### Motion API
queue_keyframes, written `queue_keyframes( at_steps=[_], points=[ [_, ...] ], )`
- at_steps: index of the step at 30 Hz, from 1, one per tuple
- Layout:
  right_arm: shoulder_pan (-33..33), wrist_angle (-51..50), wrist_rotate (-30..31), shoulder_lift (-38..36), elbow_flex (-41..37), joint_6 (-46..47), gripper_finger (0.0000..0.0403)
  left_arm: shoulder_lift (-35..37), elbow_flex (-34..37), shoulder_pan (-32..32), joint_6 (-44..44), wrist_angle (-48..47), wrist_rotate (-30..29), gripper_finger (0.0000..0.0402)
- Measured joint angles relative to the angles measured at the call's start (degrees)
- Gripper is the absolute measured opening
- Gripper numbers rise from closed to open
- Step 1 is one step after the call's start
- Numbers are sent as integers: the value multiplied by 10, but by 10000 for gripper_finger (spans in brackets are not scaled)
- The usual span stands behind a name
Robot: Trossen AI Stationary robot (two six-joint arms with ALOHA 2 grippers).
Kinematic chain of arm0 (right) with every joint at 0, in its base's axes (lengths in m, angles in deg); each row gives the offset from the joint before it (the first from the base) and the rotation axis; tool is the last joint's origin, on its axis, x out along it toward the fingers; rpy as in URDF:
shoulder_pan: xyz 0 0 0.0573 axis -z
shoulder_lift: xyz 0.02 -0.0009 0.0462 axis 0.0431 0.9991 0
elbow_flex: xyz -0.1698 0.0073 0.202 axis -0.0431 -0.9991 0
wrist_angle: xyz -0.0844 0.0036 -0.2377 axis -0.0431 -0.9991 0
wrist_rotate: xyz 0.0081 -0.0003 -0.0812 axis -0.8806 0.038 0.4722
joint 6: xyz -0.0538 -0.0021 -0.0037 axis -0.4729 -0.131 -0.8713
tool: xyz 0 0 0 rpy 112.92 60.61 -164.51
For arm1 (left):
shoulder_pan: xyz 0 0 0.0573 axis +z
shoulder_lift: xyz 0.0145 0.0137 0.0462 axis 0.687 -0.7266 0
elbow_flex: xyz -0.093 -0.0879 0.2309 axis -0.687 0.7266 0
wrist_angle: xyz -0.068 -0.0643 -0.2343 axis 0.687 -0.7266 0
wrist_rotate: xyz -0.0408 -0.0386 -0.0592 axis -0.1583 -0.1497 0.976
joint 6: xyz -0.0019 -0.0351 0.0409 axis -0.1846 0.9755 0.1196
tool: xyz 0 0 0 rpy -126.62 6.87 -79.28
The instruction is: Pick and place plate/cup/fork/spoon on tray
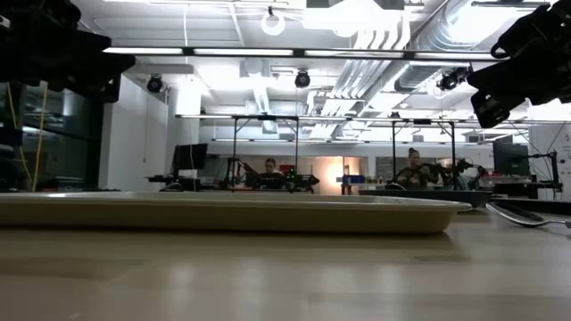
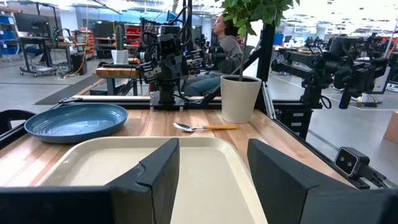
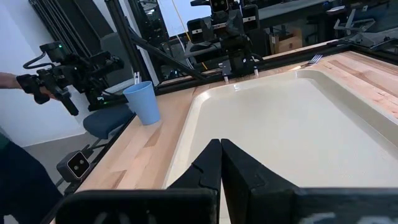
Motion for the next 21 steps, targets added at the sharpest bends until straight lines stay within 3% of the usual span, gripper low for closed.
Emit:
queue_keyframes(
  at_steps=[6,12,17,21],
  points=[
    [0,0,0,0,0,0,0,0,0,0,-3,0,0,172],
    [0,0,0,0,0,0,0,0,0,0,-70,25,-59,172],
    [0,0,0,0,0,0,0,-1,0,0,-257,22,-151,172],
    [0,0,0,0,0,0,0,-1,0,0,-315,24,-178,172]
  ],
)
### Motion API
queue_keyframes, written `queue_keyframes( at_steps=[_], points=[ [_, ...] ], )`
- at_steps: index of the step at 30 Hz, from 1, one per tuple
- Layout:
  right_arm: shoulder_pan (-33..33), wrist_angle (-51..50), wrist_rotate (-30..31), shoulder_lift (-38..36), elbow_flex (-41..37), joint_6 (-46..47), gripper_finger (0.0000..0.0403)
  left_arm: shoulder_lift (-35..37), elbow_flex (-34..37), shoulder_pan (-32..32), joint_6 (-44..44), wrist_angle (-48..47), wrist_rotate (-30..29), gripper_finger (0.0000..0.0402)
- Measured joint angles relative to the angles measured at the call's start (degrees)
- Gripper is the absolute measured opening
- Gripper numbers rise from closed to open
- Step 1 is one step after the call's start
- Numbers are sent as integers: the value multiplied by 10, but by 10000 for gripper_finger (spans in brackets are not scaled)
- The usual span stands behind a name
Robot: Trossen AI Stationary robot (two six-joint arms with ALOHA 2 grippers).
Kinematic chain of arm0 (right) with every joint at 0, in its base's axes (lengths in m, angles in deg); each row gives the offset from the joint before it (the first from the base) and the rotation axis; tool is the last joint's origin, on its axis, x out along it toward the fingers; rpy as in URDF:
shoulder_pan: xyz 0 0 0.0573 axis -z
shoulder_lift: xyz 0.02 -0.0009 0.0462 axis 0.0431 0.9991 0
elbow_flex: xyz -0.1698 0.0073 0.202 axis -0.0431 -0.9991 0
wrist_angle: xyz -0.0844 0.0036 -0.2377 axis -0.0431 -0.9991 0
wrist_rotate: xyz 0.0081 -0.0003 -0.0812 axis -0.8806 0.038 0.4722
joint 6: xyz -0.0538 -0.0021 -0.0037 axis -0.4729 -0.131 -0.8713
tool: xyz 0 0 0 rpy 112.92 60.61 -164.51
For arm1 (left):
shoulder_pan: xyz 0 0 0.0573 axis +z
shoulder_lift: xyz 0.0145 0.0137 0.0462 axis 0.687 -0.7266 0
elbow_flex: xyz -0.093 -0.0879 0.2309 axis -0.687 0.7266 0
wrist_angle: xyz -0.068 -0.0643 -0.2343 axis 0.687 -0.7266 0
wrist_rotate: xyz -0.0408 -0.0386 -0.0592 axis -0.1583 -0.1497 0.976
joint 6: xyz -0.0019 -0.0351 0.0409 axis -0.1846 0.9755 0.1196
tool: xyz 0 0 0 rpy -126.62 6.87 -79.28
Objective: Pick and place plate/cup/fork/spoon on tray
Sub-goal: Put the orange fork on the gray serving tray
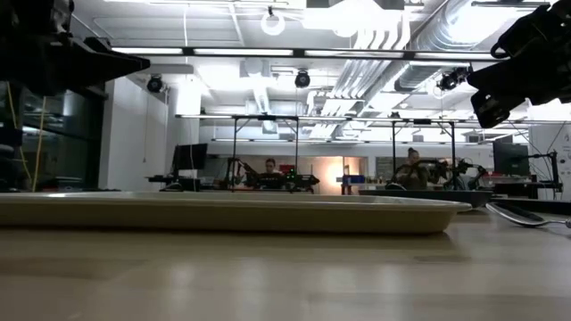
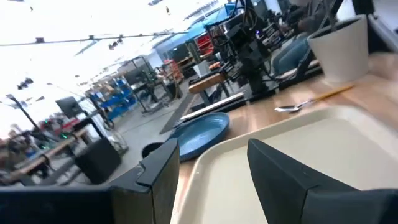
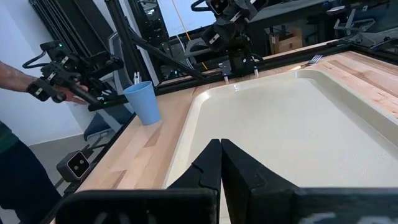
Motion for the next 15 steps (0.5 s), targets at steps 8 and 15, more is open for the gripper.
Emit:
queue_keyframes(
  at_steps=[8,15],
  points=[
    [0,0,0,0,0,0,0,-4,0,0,237,144,111,172],
    [0,0,0,0,0,0,0,-49,-17,0,388,500,-30,172]
  ],
)
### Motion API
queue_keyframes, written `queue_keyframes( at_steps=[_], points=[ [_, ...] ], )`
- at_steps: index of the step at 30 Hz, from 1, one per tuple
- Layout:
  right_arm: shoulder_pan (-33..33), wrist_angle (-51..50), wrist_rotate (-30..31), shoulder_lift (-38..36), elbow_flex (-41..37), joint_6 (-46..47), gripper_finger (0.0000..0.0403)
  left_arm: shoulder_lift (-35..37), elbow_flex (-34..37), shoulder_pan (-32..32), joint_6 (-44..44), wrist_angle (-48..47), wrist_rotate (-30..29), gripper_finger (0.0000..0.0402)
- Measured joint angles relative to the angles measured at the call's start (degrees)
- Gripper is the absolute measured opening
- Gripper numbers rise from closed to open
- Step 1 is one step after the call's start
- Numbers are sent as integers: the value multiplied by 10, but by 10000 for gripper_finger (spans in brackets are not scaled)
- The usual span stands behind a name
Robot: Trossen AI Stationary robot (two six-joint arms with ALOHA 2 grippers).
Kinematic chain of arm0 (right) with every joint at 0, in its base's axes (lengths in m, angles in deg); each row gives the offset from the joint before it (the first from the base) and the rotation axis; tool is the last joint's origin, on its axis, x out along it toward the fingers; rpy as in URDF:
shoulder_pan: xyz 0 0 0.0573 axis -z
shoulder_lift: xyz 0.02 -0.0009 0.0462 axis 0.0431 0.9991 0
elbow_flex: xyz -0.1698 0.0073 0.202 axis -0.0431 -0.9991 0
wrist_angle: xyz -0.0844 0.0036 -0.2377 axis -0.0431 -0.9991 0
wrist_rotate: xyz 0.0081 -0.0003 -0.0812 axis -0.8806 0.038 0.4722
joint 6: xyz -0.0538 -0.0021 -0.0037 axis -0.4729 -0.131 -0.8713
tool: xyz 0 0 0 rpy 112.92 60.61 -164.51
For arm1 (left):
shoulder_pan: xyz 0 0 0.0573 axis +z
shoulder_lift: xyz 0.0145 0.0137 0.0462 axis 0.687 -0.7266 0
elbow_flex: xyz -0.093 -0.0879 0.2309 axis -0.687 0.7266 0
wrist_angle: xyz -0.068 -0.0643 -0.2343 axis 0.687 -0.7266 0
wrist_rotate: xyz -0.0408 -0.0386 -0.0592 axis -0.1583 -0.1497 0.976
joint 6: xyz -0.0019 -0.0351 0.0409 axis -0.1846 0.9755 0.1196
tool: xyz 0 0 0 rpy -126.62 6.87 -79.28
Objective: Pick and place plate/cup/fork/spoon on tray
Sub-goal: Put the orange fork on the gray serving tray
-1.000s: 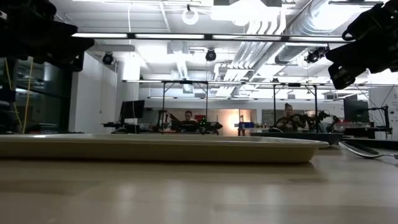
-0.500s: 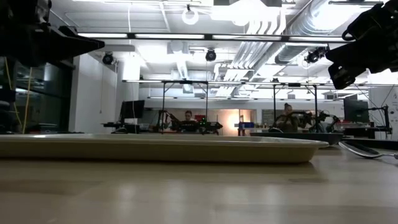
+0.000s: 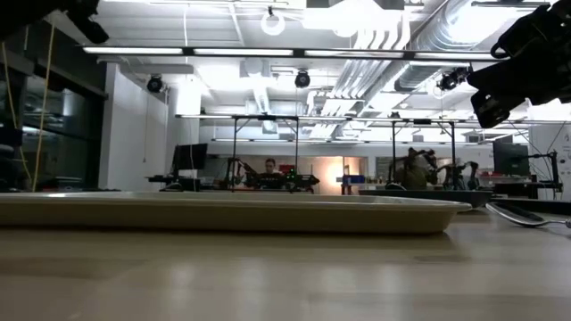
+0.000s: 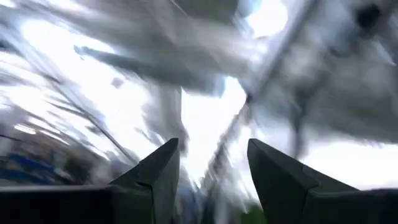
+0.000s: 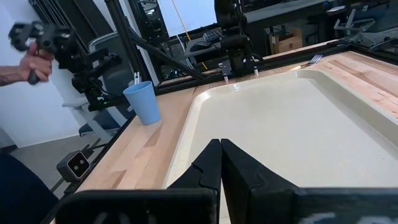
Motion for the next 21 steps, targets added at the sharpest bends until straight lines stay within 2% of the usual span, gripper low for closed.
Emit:
queue_keyframes(
  at_steps=[4,8,10,13,16,19,21],
  points=[
    [0,0,0,0,0,0,0,-64,-65,8,14,-36,-114,172],
    [0,0,0,0,0,0,0,-186,-178,30,63,-144,-180,172],
    [0,0,0,0,0,0,0,-239,-251,44,35,-243,-201,172],
    [0,0,0,0,0,0,0,-290,-376,75,-20,-480,-224,172],
    [0,0,0,0,0,0,0,-335,-476,117,84,-728,-300,172],
    [0,0,0,0,0,0,0,-366,-518,164,234,-923,-308,172],
    [0,0,0,0,0,0,0,-375,-518,194,343,-1002,-294,172]
  ],
)
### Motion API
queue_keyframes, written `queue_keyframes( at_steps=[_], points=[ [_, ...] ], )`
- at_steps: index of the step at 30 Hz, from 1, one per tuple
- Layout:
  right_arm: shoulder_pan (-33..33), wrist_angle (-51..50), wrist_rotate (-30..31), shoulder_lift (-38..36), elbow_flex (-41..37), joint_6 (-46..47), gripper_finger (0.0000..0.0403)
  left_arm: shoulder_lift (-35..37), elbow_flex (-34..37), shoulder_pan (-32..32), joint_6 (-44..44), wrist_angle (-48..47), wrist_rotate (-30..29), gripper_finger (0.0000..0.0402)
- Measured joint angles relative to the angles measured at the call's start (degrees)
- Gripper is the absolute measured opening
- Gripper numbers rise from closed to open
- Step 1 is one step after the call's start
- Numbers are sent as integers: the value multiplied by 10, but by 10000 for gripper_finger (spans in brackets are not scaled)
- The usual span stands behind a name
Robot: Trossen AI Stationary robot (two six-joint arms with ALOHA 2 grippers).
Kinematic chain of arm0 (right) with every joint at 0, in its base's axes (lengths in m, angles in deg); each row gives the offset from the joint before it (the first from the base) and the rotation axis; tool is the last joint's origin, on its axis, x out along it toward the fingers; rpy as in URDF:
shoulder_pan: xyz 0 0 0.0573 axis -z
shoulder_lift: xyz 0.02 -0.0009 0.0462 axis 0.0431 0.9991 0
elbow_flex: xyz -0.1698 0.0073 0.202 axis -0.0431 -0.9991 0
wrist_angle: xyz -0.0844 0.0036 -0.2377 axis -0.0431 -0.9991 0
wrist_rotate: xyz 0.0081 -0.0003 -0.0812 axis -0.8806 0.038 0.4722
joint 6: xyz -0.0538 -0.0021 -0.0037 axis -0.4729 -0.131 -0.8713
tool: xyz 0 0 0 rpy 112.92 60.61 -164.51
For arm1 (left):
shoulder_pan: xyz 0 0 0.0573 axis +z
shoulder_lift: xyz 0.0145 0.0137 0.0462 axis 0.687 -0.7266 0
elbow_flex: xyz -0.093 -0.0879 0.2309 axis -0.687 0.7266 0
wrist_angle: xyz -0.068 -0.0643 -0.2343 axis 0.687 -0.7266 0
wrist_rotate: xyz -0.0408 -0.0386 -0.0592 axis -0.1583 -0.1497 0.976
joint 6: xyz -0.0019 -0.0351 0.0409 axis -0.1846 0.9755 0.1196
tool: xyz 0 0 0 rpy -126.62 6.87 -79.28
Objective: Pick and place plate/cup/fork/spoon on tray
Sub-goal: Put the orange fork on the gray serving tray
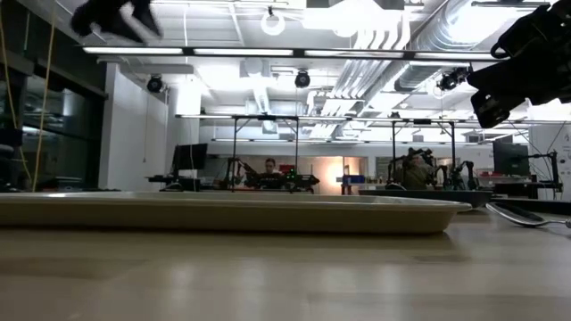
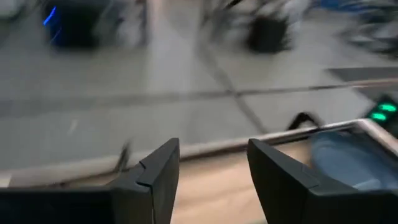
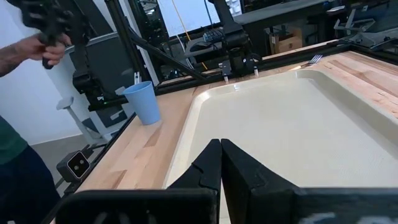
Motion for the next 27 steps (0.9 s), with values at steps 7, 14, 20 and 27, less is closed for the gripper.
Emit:
queue_keyframes(
  at_steps=[7,14,20,27],
  points=[
    [0,0,0,0,0,0,0,-19,54,67,157,-110,157,172],
    [0,0,0,0,0,0,0,-35,145,76,226,-106,176,172],
    [0,0,0,0,0,0,0,-49,231,104,343,-87,186,172],
    [0,0,0,0,0,0,0,-76,304,151,358,28,226,172]
  ],
)
